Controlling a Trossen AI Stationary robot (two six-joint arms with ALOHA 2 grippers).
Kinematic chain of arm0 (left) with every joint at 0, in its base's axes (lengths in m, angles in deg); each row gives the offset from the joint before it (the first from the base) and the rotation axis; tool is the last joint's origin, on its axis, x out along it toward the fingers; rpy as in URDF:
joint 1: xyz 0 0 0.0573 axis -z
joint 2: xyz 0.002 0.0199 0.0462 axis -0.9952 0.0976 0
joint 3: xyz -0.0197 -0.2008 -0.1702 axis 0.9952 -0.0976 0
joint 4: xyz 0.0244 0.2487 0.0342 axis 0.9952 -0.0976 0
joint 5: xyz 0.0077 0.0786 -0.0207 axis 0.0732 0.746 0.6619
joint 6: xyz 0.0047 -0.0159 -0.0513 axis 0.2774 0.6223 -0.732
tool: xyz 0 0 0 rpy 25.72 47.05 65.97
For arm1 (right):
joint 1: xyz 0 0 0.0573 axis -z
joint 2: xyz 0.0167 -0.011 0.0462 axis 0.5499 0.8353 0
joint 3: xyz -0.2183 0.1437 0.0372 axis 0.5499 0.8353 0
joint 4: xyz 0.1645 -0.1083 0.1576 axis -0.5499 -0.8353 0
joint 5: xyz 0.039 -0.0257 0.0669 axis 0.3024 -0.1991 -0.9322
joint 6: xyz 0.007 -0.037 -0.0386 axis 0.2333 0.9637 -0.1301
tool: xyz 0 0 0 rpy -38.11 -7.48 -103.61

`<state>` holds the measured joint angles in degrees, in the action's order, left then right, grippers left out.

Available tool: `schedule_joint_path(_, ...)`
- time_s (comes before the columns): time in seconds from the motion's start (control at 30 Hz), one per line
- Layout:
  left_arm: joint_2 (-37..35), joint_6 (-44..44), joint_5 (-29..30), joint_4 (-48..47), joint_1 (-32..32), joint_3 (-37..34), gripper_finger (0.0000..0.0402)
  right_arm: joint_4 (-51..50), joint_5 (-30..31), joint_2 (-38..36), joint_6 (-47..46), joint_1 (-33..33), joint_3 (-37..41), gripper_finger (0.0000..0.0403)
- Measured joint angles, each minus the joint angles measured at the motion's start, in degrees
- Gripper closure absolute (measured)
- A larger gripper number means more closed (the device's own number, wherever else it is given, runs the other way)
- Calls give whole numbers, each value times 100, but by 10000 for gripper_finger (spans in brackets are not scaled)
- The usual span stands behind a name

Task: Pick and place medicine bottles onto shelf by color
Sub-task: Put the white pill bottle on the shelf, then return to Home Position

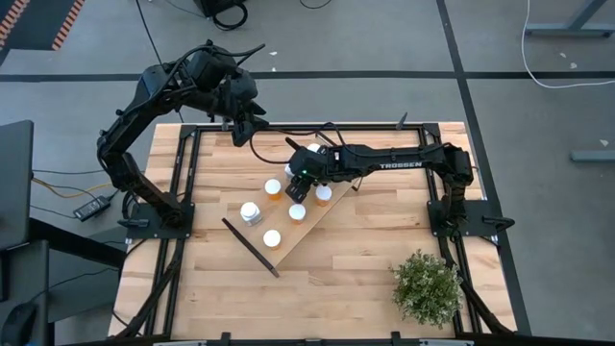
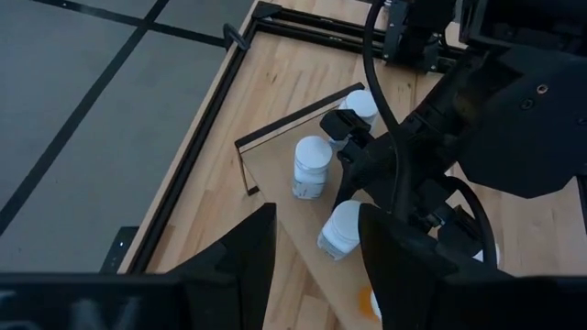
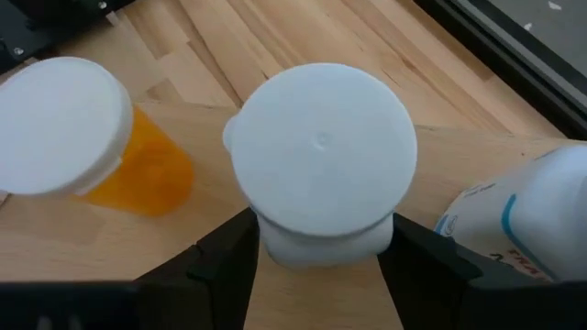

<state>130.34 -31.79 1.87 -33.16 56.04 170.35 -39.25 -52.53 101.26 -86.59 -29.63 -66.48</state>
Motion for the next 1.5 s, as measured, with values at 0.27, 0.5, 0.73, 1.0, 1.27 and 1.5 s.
schedule_joint_path(0.27,0,0,0,-2,0,0,239,-41,-65,-78,2,-1,-2,184)
schedule_joint_path(0.5,0,35,0,-18,0,0,239,-50,-4,-328,127,0,-15,185)
schedule_joint_path(0.73,0,41,0,-50,-2,-1,239,-55,-8,-374,44,-4,-13,185)
schedule_joint_path(1.0,0,42,0,-80,-2,-1,239,-83,-37,-483,14,-11,-13,185)
schedule_joint_path(1.27,0,89,0,-81,-2,-1,239,-162,-65,-700,-67,-13,-11,185)
schedule_joint_path(1.5,-145,310,-45,-77,24,2,239,-248,-441,-1225,-300,-13,-11,186)
